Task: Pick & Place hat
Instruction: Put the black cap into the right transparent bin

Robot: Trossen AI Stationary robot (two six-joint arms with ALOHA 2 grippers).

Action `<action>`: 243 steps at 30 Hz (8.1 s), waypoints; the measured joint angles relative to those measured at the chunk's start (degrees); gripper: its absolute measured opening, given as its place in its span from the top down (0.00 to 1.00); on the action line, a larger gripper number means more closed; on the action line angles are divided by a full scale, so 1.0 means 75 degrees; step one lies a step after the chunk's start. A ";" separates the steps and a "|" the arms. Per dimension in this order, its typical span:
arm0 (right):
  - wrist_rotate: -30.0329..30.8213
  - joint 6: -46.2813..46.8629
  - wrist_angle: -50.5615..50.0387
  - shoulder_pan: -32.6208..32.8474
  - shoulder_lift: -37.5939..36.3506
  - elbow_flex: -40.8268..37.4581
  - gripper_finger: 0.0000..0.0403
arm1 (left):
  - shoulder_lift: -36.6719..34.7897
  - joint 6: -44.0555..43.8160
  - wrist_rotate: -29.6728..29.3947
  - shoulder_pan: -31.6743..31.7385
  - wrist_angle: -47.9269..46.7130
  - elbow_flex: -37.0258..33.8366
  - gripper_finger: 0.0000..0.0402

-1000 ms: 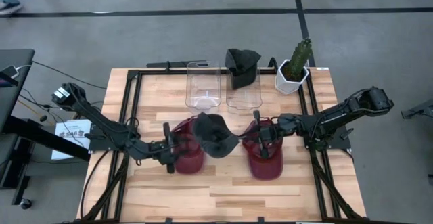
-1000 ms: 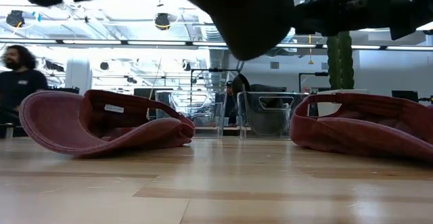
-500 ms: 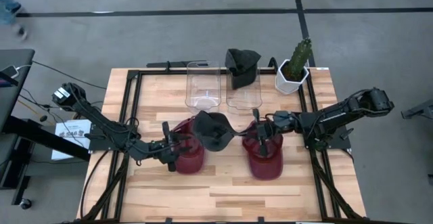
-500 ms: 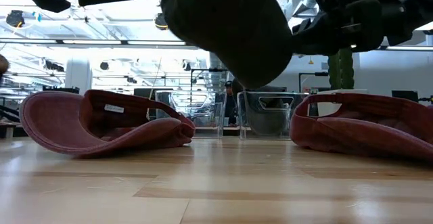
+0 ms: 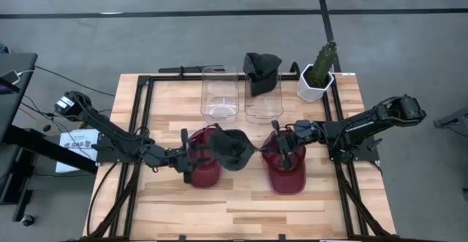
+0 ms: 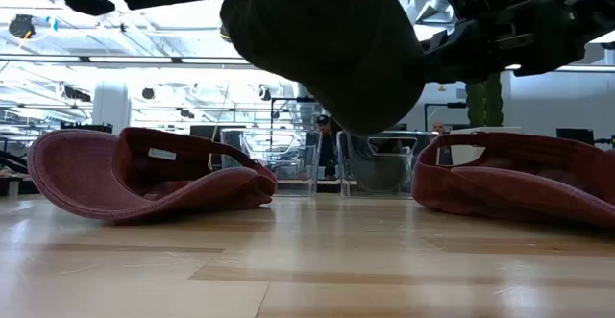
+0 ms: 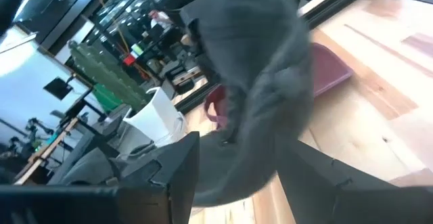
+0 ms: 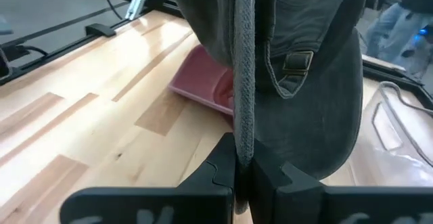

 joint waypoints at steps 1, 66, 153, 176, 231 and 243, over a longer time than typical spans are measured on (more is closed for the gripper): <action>-0.0027 -0.0001 0.0011 0.0000 0.0000 0.0000 0.98 | 0.0000 -0.0034 0.0018 0.0047 0.0009 0.0000 0.54; -0.0338 -0.0023 0.0315 0.0154 0.0216 0.0319 0.98 | 0.0580 -0.1378 0.4091 0.1701 0.1725 0.0003 0.95; -0.1348 0.1004 0.3261 0.0691 0.5952 0.4777 0.68 | 0.0866 0.1831 1.1883 0.1022 0.4111 -0.0184 0.98; -0.3170 -0.0204 0.1013 0.0618 0.6222 0.6468 0.72 | 0.0629 0.0668 1.0682 0.1260 0.5932 0.0542 0.98; -0.3945 0.0522 0.3006 0.0452 0.5829 0.6660 0.72 | 0.0594 -0.3076 0.7974 0.1822 0.5145 0.2356 0.97; -0.4150 0.0522 0.2801 0.0458 0.5831 0.6986 0.72 | 0.0589 -0.3919 0.7976 0.1824 0.4973 0.2430 0.97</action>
